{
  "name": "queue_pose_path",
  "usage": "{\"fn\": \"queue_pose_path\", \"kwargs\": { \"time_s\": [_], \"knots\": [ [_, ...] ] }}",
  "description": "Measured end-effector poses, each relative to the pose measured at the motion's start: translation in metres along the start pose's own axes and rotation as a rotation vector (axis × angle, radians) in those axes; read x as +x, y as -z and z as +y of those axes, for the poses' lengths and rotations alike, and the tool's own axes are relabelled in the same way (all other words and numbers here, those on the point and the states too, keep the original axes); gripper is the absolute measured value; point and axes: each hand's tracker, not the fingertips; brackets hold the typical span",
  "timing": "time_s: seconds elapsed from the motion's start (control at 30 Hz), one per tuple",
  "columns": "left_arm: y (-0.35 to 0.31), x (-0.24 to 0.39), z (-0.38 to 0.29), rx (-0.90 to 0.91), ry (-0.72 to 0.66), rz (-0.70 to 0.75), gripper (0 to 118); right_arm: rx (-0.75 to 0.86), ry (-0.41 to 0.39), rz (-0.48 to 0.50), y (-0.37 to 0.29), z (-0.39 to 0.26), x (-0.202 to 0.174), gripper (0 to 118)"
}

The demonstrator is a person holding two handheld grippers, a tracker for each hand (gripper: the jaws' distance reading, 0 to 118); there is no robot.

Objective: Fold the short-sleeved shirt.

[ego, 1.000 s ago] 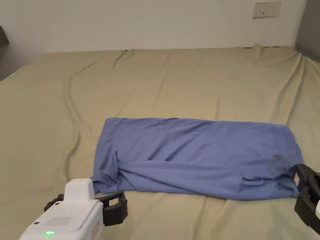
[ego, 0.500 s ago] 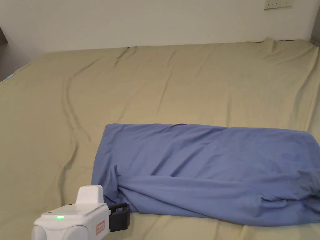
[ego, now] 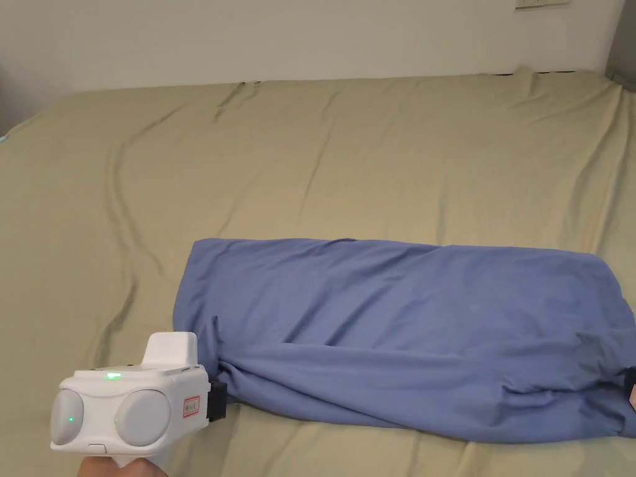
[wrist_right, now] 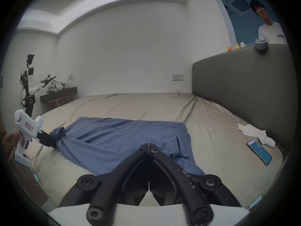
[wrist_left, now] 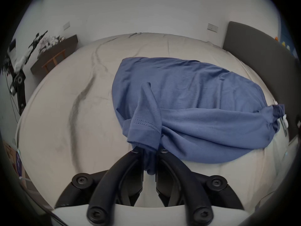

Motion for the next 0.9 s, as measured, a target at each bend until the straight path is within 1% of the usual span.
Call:
{"fn": "queue_pose_path", "kwargs": {
  "time_s": [0.03, 0.13, 0.17, 0.2, 0.23, 0.27, 0.3, 0.37, 0.4, 0.43, 0.47, 0.5, 0.53, 0.57, 0.67, 0.77, 0.8, 0.83, 0.87, 0.9],
  "knots": [
    [-0.003, 0.001, 0.0, 0.013, 0.021, 0.008, 11, -0.004, -0.001, 0.001, 0.0, 0.0, 0.002, 2],
    [-0.012, 0.0, -0.003, 0.021, -0.012, -0.006, 11, -0.041, -0.002, -0.004, 0.001, -0.002, 0.007, 2],
    [-0.011, -0.005, -0.003, 0.021, -0.027, -0.017, 11, -0.087, 0.02, 0.007, 0.005, -0.003, 0.013, 3],
    [-0.01, -0.007, -0.002, 0.019, -0.032, -0.023, 11, -0.137, 0.048, 0.02, 0.01, -0.004, 0.02, 21],
    [-0.009, -0.007, -0.002, 0.014, -0.03, -0.025, 11, -0.184, 0.085, 0.028, 0.016, -0.005, 0.027, 52],
    [-0.009, -0.006, -0.003, 0.003, -0.022, -0.023, 11, -0.251, 0.12, 0.022, 0.026, -0.008, 0.037, 89],
    [-0.009, -0.005, -0.002, 0.002, -0.016, -0.019, 11, -0.328, 0.143, 0.018, 0.037, -0.01, 0.045, 118],
    [-0.009, -0.002, -0.002, -0.002, 0.004, -0.021, 11, -0.43, 0.176, 0.041, 0.053, -0.012, 0.062, 116],
    [-0.009, -0.001, -0.002, -0.006, 0.011, -0.02, 11, -0.466, 0.18, 0.036, 0.06, -0.014, 0.07, 108],
    [-0.007, 0.0, -0.001, -0.007, 0.017, -0.019, 11, -0.514, 0.174, 0.041, 0.069, -0.014, 0.075, 105],
    [-0.005, -0.001, -0.001, -0.01, 0.021, -0.018, 11, -0.554, 0.153, 0.034, 0.078, -0.016, 0.079, 104],
    [-0.004, -0.001, -0.001, -0.017, 0.021, -0.018, 11, -0.572, 0.121, -0.008, 0.085, -0.017, 0.079, 104],
    [-0.003, -0.001, -0.001, -0.018, 0.015, -0.018, 11, -0.586, 0.108, -0.032, 0.089, -0.019, 0.081, 104],
    [-0.002, -0.001, -0.002, -0.016, 0.007, -0.023, 11, -0.57, 0.113, -0.033, 0.096, -0.021, 0.081, 104],
    [0.001, 0.0, -0.003, -0.029, 0.003, -0.03, 11, -0.599, 0.147, 0.022, 0.119, -0.023, 0.083, 104],
    [0.002, 0.002, -0.003, -0.036, 0.011, -0.032, 11, -0.632, 0.134, -0.001, 0.142, -0.024, 0.079, 105],
    [0.002, 0.002, -0.003, -0.037, 0.015, -0.032, 11, -0.635, 0.117, -0.004, 0.143, -0.023, 0.077, 98],
    [0.002, 0.001, -0.003, -0.036, 0.016, -0.033, 11, -0.633, 0.077, -0.01, 0.142, -0.021, 0.075, 83],
    [0.002, 0.001, -0.002, -0.036, 0.017, -0.034, 11, -0.634, 0.036, -0.026, 0.139, -0.017, 0.074, 62],
    [0.002, 0.001, -0.002, -0.036, 0.017, -0.034, 11, -0.615, 0.016, -0.038, 0.133, -0.013, 0.074, 7]
  ]
}}
